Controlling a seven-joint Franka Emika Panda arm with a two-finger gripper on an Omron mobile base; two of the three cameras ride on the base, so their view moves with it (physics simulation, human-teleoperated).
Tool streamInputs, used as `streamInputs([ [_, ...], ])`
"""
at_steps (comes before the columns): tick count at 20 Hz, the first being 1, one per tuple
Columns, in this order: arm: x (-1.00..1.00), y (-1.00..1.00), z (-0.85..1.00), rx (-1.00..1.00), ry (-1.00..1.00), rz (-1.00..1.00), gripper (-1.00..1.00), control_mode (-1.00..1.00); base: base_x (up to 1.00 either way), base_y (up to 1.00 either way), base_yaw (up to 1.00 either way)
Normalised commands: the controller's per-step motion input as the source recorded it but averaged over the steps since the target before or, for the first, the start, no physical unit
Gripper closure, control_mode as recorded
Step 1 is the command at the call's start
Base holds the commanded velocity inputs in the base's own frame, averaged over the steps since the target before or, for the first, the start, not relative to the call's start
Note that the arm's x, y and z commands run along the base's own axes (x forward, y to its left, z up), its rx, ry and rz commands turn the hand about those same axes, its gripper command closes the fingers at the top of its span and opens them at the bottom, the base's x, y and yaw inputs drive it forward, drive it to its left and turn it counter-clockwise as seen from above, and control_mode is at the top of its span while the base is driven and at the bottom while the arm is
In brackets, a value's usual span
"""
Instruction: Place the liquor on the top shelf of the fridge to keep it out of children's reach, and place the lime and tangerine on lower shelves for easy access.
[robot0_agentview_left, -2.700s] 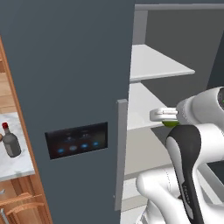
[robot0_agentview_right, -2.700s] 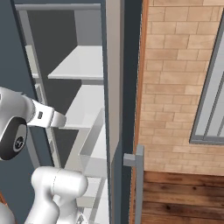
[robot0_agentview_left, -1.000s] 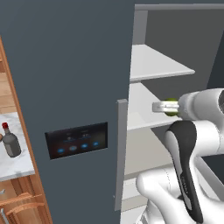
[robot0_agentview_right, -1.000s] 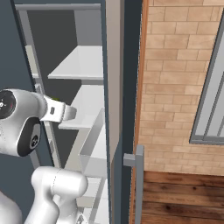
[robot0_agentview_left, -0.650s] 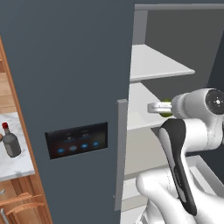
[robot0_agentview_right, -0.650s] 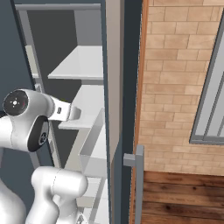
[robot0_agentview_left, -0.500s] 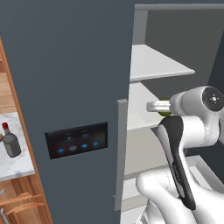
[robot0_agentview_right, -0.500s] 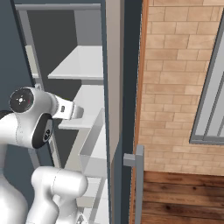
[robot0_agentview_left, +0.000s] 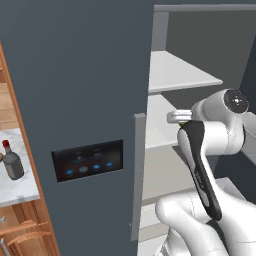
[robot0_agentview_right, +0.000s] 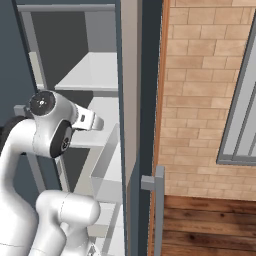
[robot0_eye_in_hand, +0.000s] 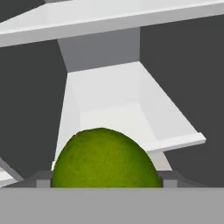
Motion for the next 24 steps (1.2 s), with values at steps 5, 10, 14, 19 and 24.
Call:
streamInputs([
  [5,0.26,0.0,-0.4,0.0,0.0,0.0,1.0,-1.0,0.0,0.0,0.0],
  [10,0.34,0.0,-0.36,0.0,0.0,0.0,1.0,-1.0,0.0,0.0,0.0],
  [14,0.42,0.0,-0.3,0.0,0.0,0.0,1.0,-1.0,0.0,0.0,0.0],
  [19,0.46,0.0,-0.23,0.0,0.01,0.0,1.0,-1.0,0.0,0.0,0.0],
  [24,0.48,-0.04,-0.12,0.0,0.05,0.0,1.0,-1.0,0.0,0.0,0.0],
])
